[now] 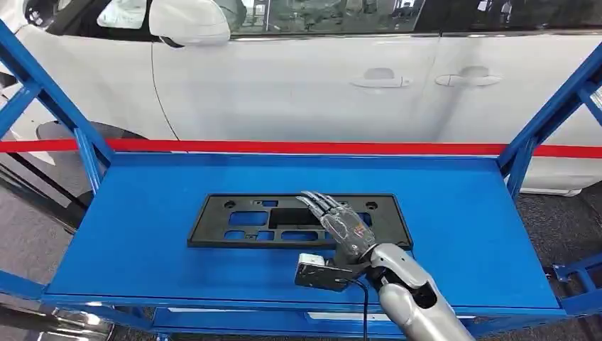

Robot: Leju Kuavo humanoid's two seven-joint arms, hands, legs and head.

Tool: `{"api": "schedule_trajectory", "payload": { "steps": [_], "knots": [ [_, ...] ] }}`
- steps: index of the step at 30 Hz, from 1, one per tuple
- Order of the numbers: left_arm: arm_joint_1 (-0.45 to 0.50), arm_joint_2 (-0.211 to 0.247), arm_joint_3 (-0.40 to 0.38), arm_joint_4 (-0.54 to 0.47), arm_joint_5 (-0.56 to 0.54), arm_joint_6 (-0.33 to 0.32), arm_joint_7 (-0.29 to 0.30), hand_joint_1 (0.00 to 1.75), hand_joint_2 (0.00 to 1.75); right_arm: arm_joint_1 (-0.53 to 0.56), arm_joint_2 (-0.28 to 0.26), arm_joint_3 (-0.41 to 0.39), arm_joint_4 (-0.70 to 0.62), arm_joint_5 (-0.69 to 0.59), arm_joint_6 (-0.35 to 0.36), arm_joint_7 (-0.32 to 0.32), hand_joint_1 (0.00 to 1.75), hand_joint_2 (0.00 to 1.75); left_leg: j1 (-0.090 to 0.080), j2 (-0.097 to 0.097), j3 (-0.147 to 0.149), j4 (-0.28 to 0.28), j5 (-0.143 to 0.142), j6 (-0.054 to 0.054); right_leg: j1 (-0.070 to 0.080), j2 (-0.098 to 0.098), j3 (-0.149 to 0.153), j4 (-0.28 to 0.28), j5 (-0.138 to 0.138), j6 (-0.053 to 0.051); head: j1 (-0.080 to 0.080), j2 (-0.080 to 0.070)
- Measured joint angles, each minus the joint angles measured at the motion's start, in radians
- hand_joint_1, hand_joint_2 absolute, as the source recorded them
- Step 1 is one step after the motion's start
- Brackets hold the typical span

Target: Take the parts from the cabinet and place them on the table.

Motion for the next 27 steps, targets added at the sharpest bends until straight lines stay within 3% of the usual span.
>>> {"api": "schedule_trajectory", "payload": {
  "steps": [13,20,27],
  "knots": [
    [0.000,0.000,0.016,0.000,-0.002,0.000,0.000,0.00,0.00,-0.035,0.037,0.013,0.071,0.030,-0.012,0.017,0.00,1.75,0.000,0.000,0.000,0.000,0.000,0.000,0.000,0.000,0.000,0.000,0.000,0.000,0.000,0.000],
    [0.000,-0.001,0.017,0.000,-0.012,-0.008,-0.003,0.00,0.00,-0.052,0.049,0.011,0.126,0.117,-0.051,0.045,0.00,1.75,0.000,0.000,0.000,0.000,0.000,0.000,0.000,0.000,0.000,0.000,0.000,0.000,0.000,0.000],
    [0.000,-0.001,0.022,-0.002,-0.014,-0.012,-0.004,0.00,0.00,-0.049,0.049,-0.054,0.167,0.145,-0.066,0.048,0.00,1.75,0.000,0.000,0.000,0.000,0.000,0.000,0.000,0.000,0.000,0.000,0.000,0.000,0.000,0.000]
  ]
}}
